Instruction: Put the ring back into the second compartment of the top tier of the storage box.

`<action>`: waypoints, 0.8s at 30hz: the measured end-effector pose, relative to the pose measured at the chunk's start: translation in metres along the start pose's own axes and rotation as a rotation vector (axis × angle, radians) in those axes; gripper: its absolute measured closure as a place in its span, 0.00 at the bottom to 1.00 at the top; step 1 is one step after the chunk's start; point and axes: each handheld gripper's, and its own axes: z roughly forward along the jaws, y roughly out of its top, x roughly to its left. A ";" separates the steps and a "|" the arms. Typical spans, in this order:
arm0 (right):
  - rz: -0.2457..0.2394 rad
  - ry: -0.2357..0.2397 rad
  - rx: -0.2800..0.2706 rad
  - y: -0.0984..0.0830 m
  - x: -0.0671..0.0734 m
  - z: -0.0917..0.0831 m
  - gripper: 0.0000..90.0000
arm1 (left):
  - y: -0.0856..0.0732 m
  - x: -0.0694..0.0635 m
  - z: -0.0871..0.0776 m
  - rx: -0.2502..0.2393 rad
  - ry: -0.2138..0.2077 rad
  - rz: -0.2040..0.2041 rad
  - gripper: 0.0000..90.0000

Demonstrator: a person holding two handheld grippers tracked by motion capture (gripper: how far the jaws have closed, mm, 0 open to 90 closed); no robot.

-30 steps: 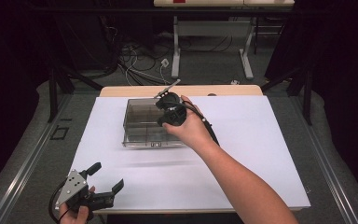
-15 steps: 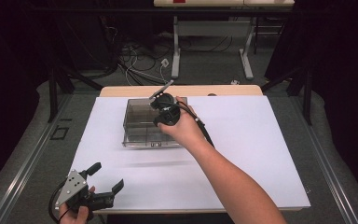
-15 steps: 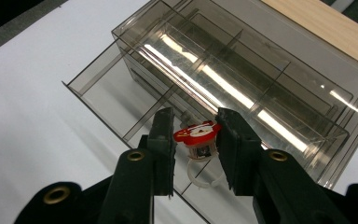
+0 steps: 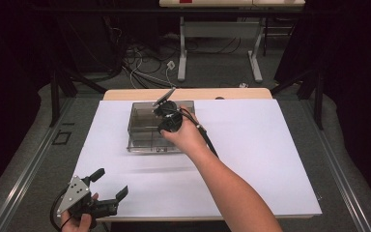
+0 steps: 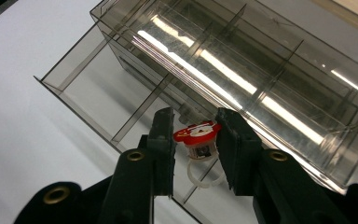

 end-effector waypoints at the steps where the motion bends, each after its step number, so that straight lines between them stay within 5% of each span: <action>1: 0.004 0.002 0.005 0.000 0.000 0.001 0.75 | 0.000 0.000 0.000 0.000 0.000 0.001 0.02; 24: 0.035 0.041 0.042 -0.013 0.003 0.027 0.75 | 0.000 0.000 0.001 0.001 -0.004 0.003 0.02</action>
